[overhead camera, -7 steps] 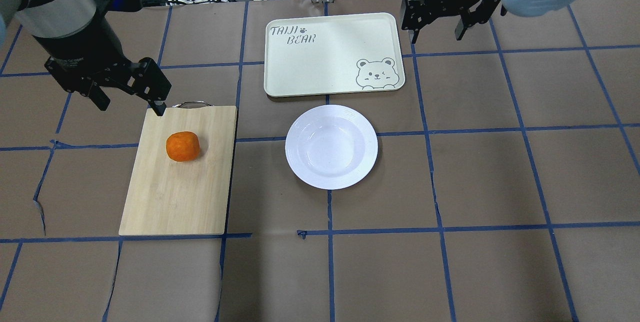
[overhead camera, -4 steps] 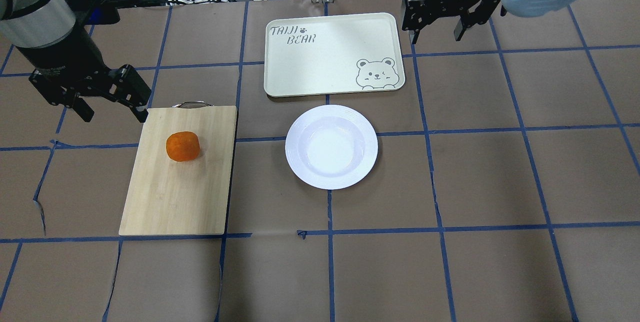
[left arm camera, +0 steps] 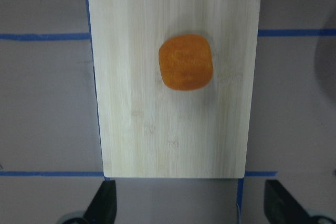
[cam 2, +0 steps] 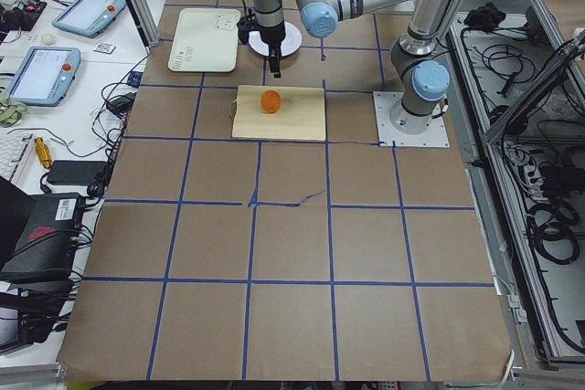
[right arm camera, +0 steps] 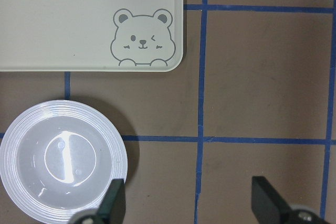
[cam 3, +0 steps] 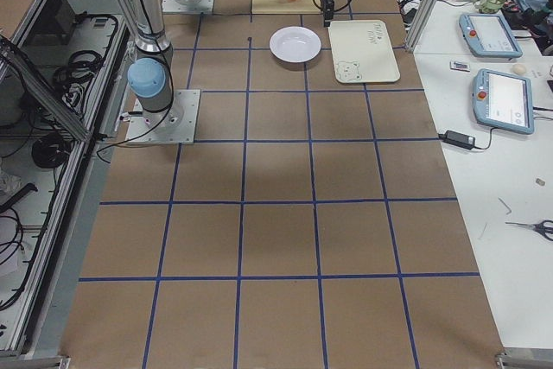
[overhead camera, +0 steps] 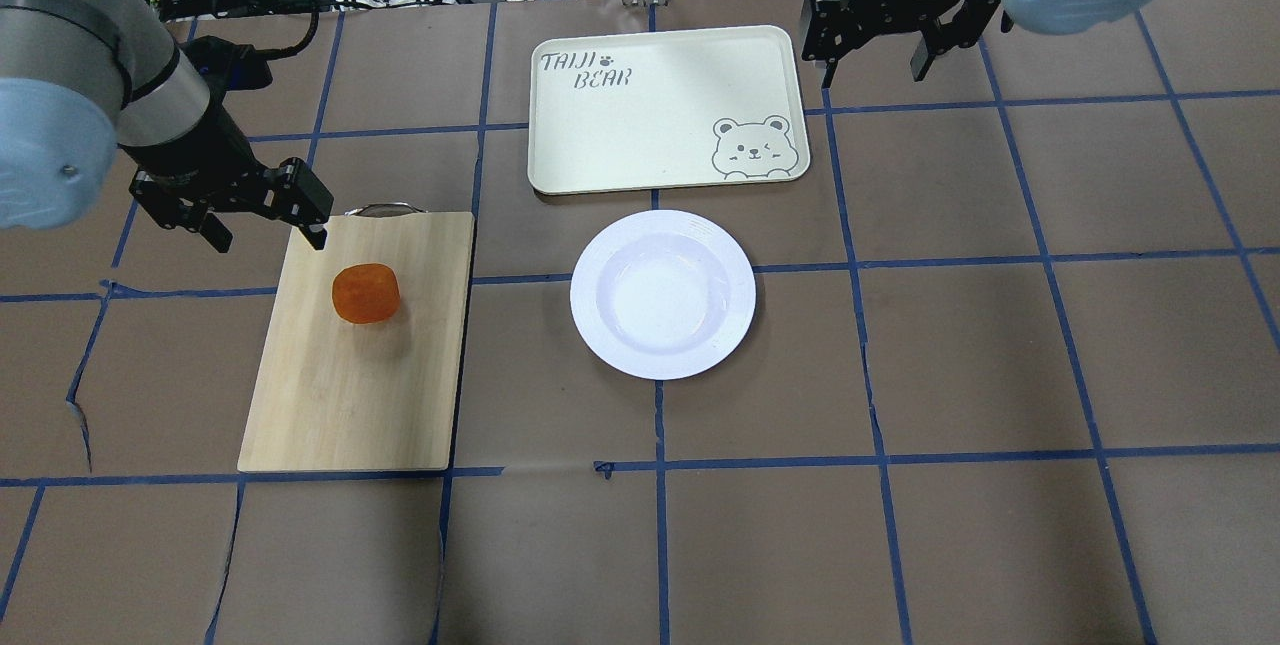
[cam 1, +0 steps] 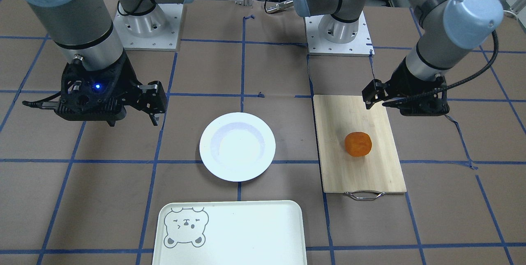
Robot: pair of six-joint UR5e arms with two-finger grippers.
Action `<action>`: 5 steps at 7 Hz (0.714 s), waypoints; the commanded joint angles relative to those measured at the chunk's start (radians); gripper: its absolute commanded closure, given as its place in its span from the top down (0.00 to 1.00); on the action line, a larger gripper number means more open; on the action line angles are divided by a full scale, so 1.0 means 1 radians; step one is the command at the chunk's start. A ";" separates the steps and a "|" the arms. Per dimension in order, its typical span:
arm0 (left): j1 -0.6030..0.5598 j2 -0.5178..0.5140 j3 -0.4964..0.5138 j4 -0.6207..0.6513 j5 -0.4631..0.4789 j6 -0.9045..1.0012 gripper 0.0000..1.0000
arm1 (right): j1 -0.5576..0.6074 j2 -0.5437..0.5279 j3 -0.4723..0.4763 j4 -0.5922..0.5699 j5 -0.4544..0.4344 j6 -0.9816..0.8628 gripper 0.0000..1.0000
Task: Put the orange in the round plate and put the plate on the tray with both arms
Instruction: 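Lower the left gripper onto the orange on the cutting board and grasp it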
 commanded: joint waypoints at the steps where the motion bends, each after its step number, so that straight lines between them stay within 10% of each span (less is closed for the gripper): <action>1: 0.001 -0.095 -0.066 0.167 -0.021 -0.068 1.00 | 0.000 0.001 -0.001 0.000 0.000 0.000 0.82; 5: 0.001 -0.236 -0.076 0.227 -0.076 -0.095 1.00 | 0.000 0.001 0.000 0.000 0.001 0.000 0.82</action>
